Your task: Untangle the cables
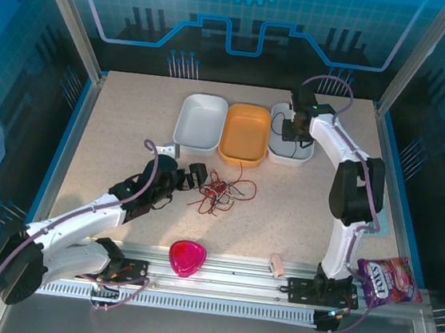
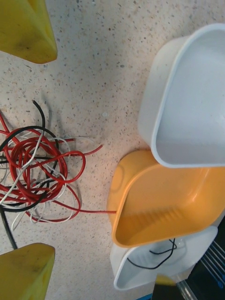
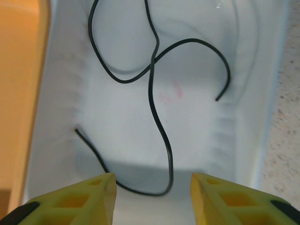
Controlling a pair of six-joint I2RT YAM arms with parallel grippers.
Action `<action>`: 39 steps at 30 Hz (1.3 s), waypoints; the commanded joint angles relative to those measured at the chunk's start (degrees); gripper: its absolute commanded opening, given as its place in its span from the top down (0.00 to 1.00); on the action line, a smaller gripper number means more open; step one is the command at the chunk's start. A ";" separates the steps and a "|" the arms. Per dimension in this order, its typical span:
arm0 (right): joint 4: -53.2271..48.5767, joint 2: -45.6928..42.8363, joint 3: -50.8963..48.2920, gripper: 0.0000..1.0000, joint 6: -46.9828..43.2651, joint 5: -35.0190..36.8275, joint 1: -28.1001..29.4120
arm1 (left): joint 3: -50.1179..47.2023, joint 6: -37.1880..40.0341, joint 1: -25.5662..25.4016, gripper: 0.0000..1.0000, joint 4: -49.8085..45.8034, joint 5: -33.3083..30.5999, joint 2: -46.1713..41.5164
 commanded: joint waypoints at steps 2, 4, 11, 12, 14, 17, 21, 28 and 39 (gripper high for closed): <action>-1.72 -9.17 -3.60 0.53 3.32 -1.78 0.78 | 2.24 -4.73 1.48 0.01 -2.51 -0.33 2.47; -1.86 -12.86 -6.07 0.53 5.33 -5.11 1.53 | 3.13 -6.19 1.73 0.01 -3.74 -1.06 3.60; 1.37 -25.64 -16.77 0.52 9.29 -14.87 9.74 | 4.49 -7.80 2.75 0.01 -3.37 1.21 6.99; 2.00 -26.87 -17.86 0.52 8.95 -16.34 11.14 | 4.60 -7.80 2.85 0.01 -3.33 1.60 7.30; 2.76 -28.89 -19.68 0.52 8.28 -18.62 14.04 | 4.70 -8.08 3.12 0.01 -3.60 2.42 7.79; 2.65 -30.79 -21.45 0.52 6.84 -21.89 18.62 | 4.61 -8.50 3.63 0.01 -3.86 2.98 7.94; -0.23 -30.40 -22.95 0.51 3.86 -22.77 23.77 | 4.01 -8.98 3.86 0.01 -3.54 3.25 7.79; -4.76 -25.15 -23.62 0.49 -1.27 -20.20 27.60 | 3.97 -8.51 3.91 0.01 -2.65 4.95 8.48; -3.24 -18.56 -21.82 0.50 -5.55 -20.50 29.99 | 3.65 -9.27 4.23 0.01 -2.70 5.88 8.75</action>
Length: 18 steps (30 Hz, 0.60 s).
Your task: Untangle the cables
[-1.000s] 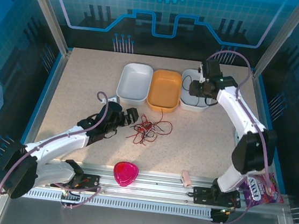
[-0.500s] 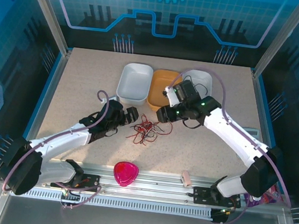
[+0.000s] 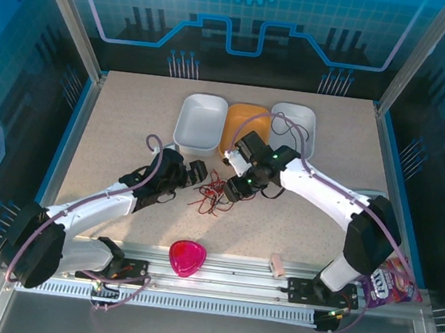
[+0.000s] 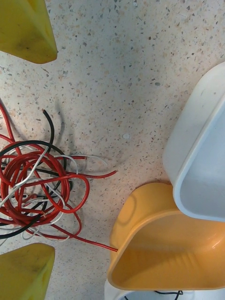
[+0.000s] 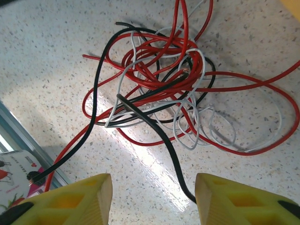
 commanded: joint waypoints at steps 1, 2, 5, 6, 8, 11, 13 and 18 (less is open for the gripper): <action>-0.02 2.47 1.36 0.50 -2.33 -0.04 0.66 | 0.71 -1.23 0.62 0.01 0.16 1.07 0.22; 0.28 3.21 1.40 0.51 -2.44 -0.09 0.67 | 0.75 -1.26 0.76 0.01 0.14 1.18 0.24; 1.07 5.14 2.20 0.52 -2.69 -0.87 0.78 | 0.58 -1.49 0.89 0.01 -0.20 1.36 0.29; 1.26 5.59 2.52 0.54 -2.78 -1.01 0.96 | 0.50 -1.63 1.05 0.01 -0.49 1.27 0.29; 1.26 6.08 3.23 0.61 -2.90 -1.14 1.22 | 0.49 -1.82 1.11 0.01 -1.25 1.06 0.31; 1.11 5.32 3.85 0.72 -3.12 -0.80 1.55 | 0.66 -2.22 1.22 0.01 -3.30 0.22 0.58; 0.79 4.14 4.16 0.80 -3.00 -0.34 1.55 | 0.57 -2.07 1.16 0.01 -3.94 0.29 0.79; -0.24 0.53 5.17 1.00 -2.12 0.22 1.52 | 0.44 -0.96 1.16 0.01 -3.62 2.76 2.14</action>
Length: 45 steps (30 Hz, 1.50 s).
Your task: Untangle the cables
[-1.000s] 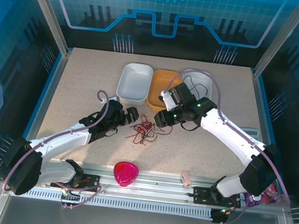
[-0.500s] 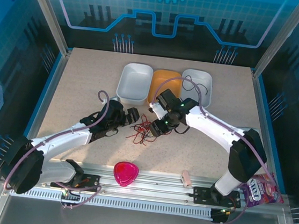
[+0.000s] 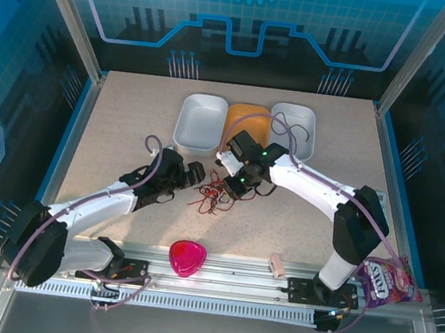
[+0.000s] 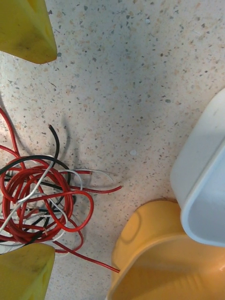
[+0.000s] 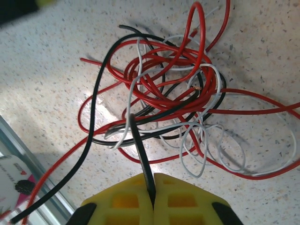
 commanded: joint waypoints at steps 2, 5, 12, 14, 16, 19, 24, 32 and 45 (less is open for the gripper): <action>-0.98 -5.59 2.46 1.00 0.67 0.02 0.72 | 0.49 0.30 0.31 0.01 -0.78 3.67 1.69; -1.06 -7.84 3.34 1.00 1.50 -0.69 0.87 | 0.38 0.66 0.16 0.01 1.08 6.46 2.77; -1.48 -12.06 6.06 1.00 2.90 -0.35 1.23 | 1.25 1.32 -1.29 0.01 2.63 10.30 5.96; -1.48 -13.21 6.90 1.00 3.10 -0.35 1.22 | 1.52 1.20 -1.67 0.02 2.47 10.52 6.94; -1.18 -14.55 7.61 1.00 3.35 -0.44 1.22 | 1.71 0.80 -1.83 0.01 2.45 10.68 7.82; -0.92 -16.31 8.51 1.00 3.80 -0.31 1.19 | 2.02 0.37 -2.02 0.01 2.72 10.76 8.71; 1.04 -19.58 9.01 1.00 4.66 -0.45 1.20 | 2.59 0.31 -2.16 0.01 2.96 10.75 9.63; 4.98 -24.16 9.56 1.00 6.35 -1.48 0.64 | 2.68 -0.31 -2.19 0.01 3.46 10.88 10.79; 10.56 -27.02 9.56 1.00 6.64 5.46 -0.38 | 1.50 -0.26 -2.20 0.01 5.20 9.68 8.15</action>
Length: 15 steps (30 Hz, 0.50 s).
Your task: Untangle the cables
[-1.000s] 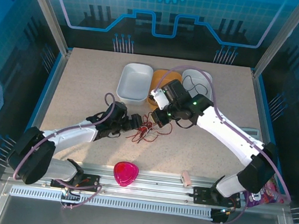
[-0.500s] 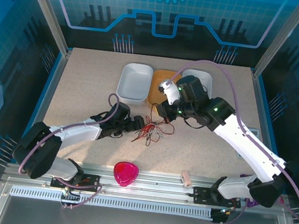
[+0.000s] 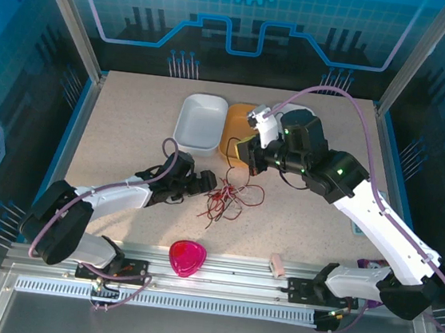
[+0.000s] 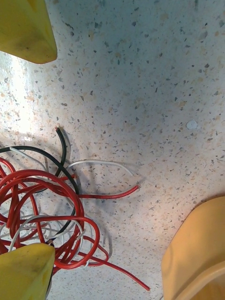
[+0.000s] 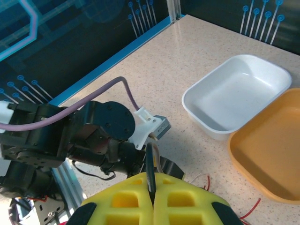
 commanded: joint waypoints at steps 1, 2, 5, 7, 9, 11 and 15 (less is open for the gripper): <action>2.86 -1.95 1.83 1.00 0.61 4.00 -0.65 | 0.08 -0.14 -0.36 0.01 0.53 -0.49 -2.14; 3.18 -2.16 1.89 1.00 0.61 4.18 -0.71 | 0.00 -0.05 -0.38 0.01 0.43 -0.68 -2.28; 4.32 -2.91 1.83 1.00 0.43 5.23 -0.73 | -0.02 0.04 -0.39 0.01 0.27 -1.20 -2.55; 4.99 -3.52 1.74 1.00 0.32 6.01 -0.88 | 0.07 0.10 -0.37 0.01 0.09 -1.42 -2.64; 5.51 -4.10 1.65 1.00 0.17 6.69 -1.00 | 0.19 0.21 -0.43 0.01 0.04 -1.48 -2.73; 6.04 -4.55 1.74 1.00 -0.14 7.14 -1.08 | 0.15 0.20 -0.43 0.01 -0.06 -1.65 -2.81; 6.40 -5.33 2.30 1.00 -0.88 8.29 -1.42 | 0.25 0.20 -0.36 0.01 -0.13 -1.88 -2.99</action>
